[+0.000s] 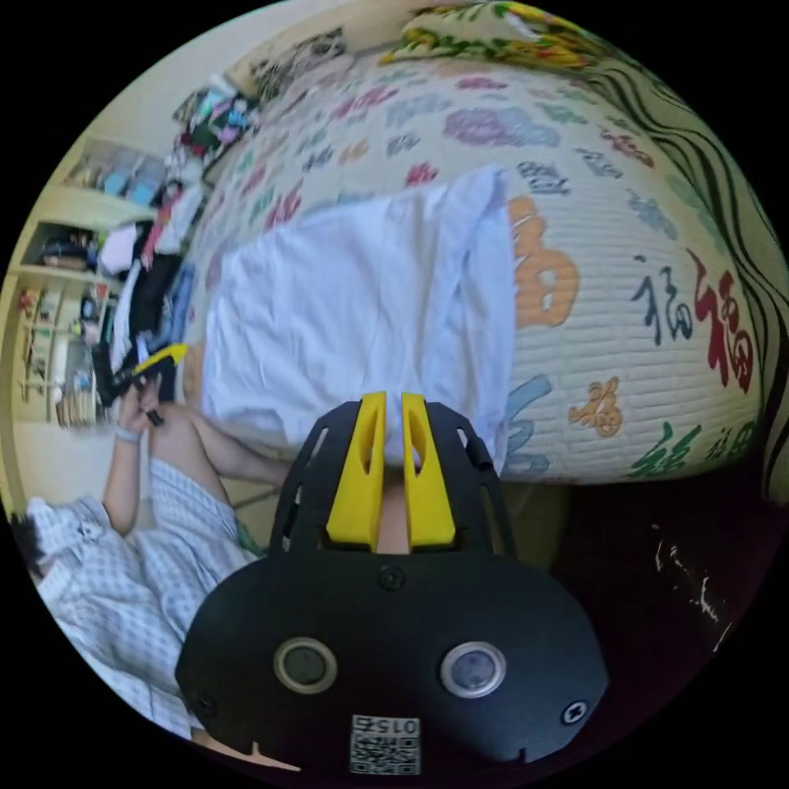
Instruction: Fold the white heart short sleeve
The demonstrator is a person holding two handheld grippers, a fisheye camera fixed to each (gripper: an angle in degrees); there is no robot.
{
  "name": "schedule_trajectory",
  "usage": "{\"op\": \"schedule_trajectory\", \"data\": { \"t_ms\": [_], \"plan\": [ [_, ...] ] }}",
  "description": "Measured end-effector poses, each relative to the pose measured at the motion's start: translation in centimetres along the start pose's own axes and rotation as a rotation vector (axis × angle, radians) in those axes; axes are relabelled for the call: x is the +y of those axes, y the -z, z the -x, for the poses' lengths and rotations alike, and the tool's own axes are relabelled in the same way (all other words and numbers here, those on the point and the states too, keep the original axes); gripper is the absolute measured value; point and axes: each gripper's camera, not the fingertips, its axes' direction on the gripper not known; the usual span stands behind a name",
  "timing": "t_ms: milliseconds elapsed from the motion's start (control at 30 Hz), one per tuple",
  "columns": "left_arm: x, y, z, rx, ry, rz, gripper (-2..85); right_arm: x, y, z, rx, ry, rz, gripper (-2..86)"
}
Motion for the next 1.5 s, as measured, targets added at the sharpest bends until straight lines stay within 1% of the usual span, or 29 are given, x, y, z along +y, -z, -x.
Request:
{"op": "schedule_trajectory", "data": {
  "t_ms": [67,133,233,333,400,433,467,500,567,633,767,833,900,1000,1033,1067,1133,1200,1267,1300,1333,1433,1500],
  "plan": [
    [-2.2,0.1,1.4,-0.001,0.041,-0.044,9.0,-2.5,1.7,-1.8,-0.026,-0.052,-0.132,5.7],
    [-5.0,-1.1,3.4,0.036,0.122,-0.056,10.1,-5.0,1.9,-3.0,-0.036,-0.088,-0.171,7.0],
    [-7.5,-3.6,5.6,0.068,0.232,-0.054,10.4,-9.4,0.6,-4.9,-0.064,-0.153,-0.165,8.4],
    [-9.2,-6.0,7.0,0.038,0.285,-0.023,9.4,-13.0,-1.2,-6.8,-0.084,-0.224,-0.156,8.2],
    [-10.0,-7.1,7.5,0.016,0.289,0.007,7.3,-14.9,-2.4,-7.8,-0.088,-0.259,-0.141,6.9],
    [-10.4,-7.5,7.9,0.021,0.298,0.015,5.3,-15.9,-3.1,-8.4,-0.092,-0.286,-0.127,4.9],
    [-10.5,-7.5,8.0,0.021,0.301,0.008,3.9,-16.7,-3.4,-8.9,-0.088,-0.3,-0.13,2.1],
    [-10.7,-7.1,8.3,0.018,0.294,-0.032,1.1,-17.0,-3.5,-9.0,-0.086,-0.298,-0.137,1.6],
    [-10.8,-6.2,8.7,0.029,0.274,-0.083,0.2,-18.3,-3.6,-9.7,-0.084,-0.292,-0.149,0.1],
    [-10.9,-5.8,9.3,-0.013,0.252,-0.104,0.2,-19.1,-3.9,-10.1,-0.063,-0.288,-0.154,-0.3],
    [-10.9,-7.5,9.8,-0.074,0.216,-0.035,1.3,-20.4,-6.1,-10.1,-0.013,-0.286,-0.131,0.9],
    [-9.9,-6.9,10.0,-0.09,0.227,-0.041,3.5,-20.3,-6.8,-9.6,0.033,-0.292,-0.113,3.7],
    [-8.2,-5.3,10.0,-0.07,0.23,-0.072,5.8,-19.2,-6.6,-9.2,0.058,-0.302,-0.149,4.1],
    [-3.8,-2.7,9.0,0.065,0.2,-0.098,7.3,-15.8,-5.8,-7.7,0.026,-0.241,-0.229,2.0],
    [-2.0,-2.2,7.9,0.099,0.17,-0.081,7.5,-14.2,-6.1,-6.7,-0.024,-0.187,-0.228,1.2],
    [-1.1,-2.2,7.3,0.108,0.154,-0.066,7.6,-12.8,-6.9,-5.5,-0.055,-0.145,-0.187,0.5],
    [2.1,-3.2,4.9,0.125,0.084,0.007,7.9,-10.9,-9.0,-3.5,-0.057,-0.102,-0.119,0.0],
    [3.8,-4.5,3.9,0.061,0.069,0.056,8.0,-9.6,-11.8,-1.7,-0.035,-0.065,-0.04,-0.3],
    [4.8,-6.4,3.6,0.003,0.054,0.113,7.8,-9.6,-16.1,-0.4,0.017,-0.088,0.086,-0.5],
    [5.3,-7.6,3.8,-0.025,0.052,0.146,7.6,-9.7,-17.0,-0.2,0.035,-0.102,0.106,-0.6],
    [5.6,-7.9,3.9,-0.041,0.045,0.125,7.4,-9.9,-17.9,0.0,0.062,-0.14,0.093,-0.6],
    [5.3,-6.6,4.4,-0.015,0.08,0.149,8.3,-10.5,-18.4,0.1,0.042,-0.269,0.066,-0.6],
    [6.0,-4.4,4.7,-0.037,0.108,0.074,9.1,-10.6,-18.1,1.2,0.02,-0.267,0.027,-0.6]
  ]
}}
